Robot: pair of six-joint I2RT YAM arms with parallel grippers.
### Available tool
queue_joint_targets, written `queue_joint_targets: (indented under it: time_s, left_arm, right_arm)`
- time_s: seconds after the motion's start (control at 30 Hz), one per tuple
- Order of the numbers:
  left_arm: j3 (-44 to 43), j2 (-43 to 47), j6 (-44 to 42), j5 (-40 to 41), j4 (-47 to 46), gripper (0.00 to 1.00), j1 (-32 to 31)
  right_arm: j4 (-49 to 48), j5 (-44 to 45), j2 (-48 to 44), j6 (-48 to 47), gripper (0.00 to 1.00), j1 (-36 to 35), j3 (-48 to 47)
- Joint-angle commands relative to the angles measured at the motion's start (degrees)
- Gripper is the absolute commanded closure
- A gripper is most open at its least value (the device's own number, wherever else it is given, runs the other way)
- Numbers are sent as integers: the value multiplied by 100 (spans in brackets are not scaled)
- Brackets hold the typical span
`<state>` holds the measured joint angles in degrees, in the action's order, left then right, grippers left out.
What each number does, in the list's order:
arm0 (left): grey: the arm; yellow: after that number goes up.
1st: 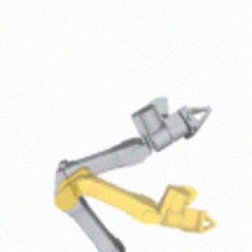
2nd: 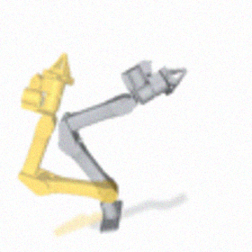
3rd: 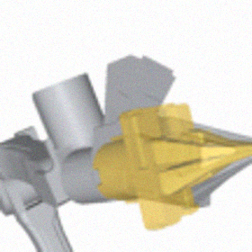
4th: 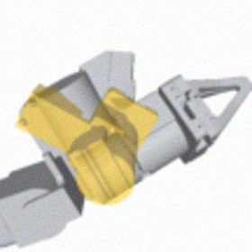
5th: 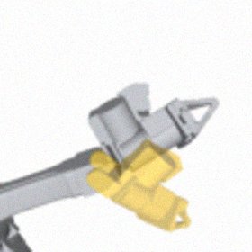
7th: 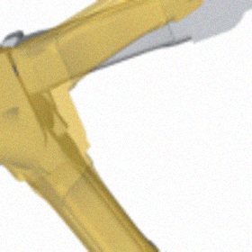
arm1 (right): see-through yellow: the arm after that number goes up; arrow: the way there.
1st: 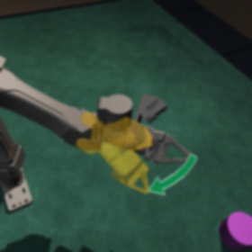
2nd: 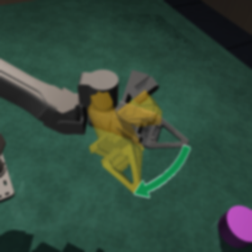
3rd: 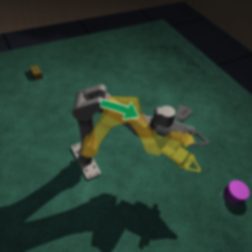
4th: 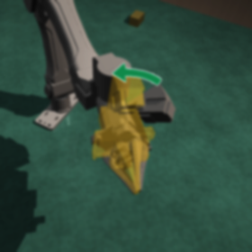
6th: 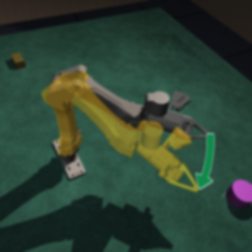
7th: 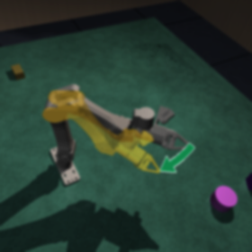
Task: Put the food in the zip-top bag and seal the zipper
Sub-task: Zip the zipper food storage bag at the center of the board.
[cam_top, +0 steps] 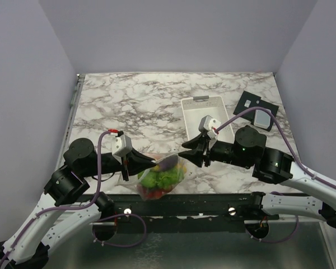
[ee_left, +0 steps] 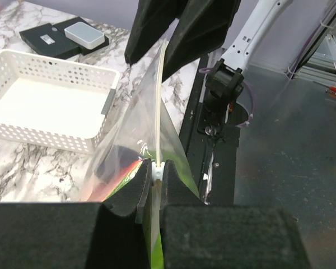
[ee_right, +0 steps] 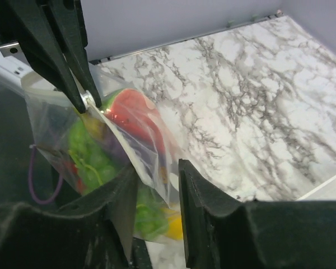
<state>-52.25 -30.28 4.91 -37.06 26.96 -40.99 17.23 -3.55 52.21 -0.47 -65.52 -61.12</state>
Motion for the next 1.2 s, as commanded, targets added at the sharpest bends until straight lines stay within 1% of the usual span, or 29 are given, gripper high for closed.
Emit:
queue_joint_targets:
  time_s: [0.0,0.07,0.17,0.23,0.5,0.6,0.77,0.87,0.9,0.93,1.0,1.07,1.1,1.17]
  left_arm:
    - [-57,-55,9,-118,-77,100,-3]
    - [-44,-100,2,-110,-81,100,-5]
    - [-25,-174,1,-140,-77,100,-1]
    - [-29,-232,9,-183,-77,100,-5]
    - [-49,-390,25,-333,-77,100,-1]
    - [-79,-439,28,-369,-75,100,-5]
    - [-157,-469,23,-439,-77,100,-1]
    - [-179,-469,33,-420,-77,100,-5]
    - [-180,-470,39,-424,-77,100,-5]
    - [-173,-463,47,-425,-81,100,-3]
    - [-144,-446,75,-393,-77,100,-5]
    - [-101,-419,104,-317,-78,100,-5]
    - [-79,-400,119,-274,-77,100,-5]
    - [-22,-379,163,-134,-77,100,-3]
  right_arm:
    - [391,-556,99,-555,57,32,-406]
    - [530,-767,135,-717,51,32,-543]
    - [746,-1145,254,-968,46,39,-778]
    - [941,-1412,409,-1198,45,34,-937]
    - [1466,-1896,1076,-1936,42,38,-1417]
    - [1609,-2001,1263,-2165,40,38,-1520]
    - [1697,-2047,1560,-2338,41,38,-1589]
    - [1651,-2088,1670,-2335,45,35,-1518]
    - [1637,-2090,1692,-2341,50,33,-1483]
    - [1625,-2103,1710,-2341,56,36,-1460]
    - [1590,-2093,1731,-2333,75,32,-1404]
    - [1496,-2096,1712,-2324,92,32,-1301]
    - [1427,-2085,1691,-2319,98,30,-1225]
    - [1251,-2068,1635,-2286,99,39,-1059]
